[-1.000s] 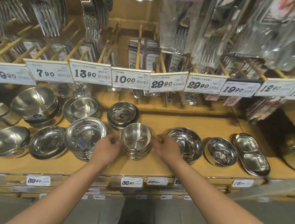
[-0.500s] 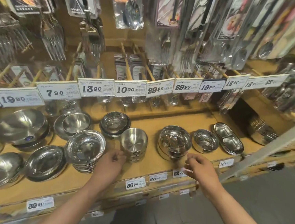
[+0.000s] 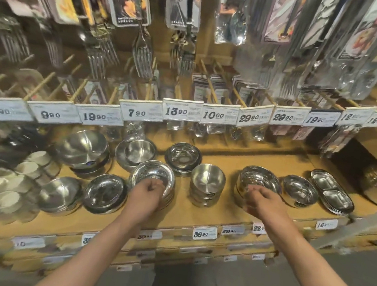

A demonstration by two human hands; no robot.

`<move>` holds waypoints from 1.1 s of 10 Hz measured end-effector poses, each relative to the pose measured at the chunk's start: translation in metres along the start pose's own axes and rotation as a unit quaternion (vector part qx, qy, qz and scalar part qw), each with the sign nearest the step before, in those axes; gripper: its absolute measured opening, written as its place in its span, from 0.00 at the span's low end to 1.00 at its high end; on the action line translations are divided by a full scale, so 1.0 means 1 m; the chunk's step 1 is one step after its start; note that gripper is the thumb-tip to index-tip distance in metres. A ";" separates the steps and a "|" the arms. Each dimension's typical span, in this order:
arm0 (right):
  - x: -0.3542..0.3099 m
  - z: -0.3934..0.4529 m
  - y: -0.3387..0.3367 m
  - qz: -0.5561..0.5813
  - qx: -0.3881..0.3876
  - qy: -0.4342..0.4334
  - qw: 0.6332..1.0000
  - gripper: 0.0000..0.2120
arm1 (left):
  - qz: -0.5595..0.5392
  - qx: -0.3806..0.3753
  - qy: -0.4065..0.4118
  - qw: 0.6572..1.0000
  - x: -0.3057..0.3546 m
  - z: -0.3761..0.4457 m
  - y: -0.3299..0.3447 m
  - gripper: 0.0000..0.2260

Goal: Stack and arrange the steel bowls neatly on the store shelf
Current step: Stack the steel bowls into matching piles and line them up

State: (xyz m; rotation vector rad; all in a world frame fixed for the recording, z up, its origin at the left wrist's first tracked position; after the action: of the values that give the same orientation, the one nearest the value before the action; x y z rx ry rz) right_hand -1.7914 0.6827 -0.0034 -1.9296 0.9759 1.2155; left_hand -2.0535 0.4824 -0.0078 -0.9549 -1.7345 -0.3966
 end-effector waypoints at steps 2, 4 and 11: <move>-0.023 0.041 0.016 -0.026 -0.011 -0.003 1.000 0.07 | -0.019 0.042 -0.003 0.999 0.007 0.020 -0.023 0.08; -0.054 0.112 0.052 -0.131 -0.081 -0.033 0.988 0.09 | -0.037 0.103 -0.014 0.994 0.013 0.038 -0.046 0.06; -0.026 0.219 0.176 -0.354 -0.313 0.084 0.877 0.20 | -0.112 0.339 -0.080 0.931 -0.034 -0.020 -0.058 0.06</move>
State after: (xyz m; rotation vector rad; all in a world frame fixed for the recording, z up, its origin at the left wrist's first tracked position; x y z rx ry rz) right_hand -2.0449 0.7788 -0.0814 -2.5833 -0.1469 0.9761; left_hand -2.0811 0.4190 -0.0208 -0.2936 -1.9395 0.1519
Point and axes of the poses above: each hand's wrist, its own z-axis towards the middle knuckle, its own y-axis out of the palm, x = y × z, the point moved 7 cm from there along z, towards the middle knuckle, and after that the axes turned 5 degrees about -x, right-handed, at the moved point
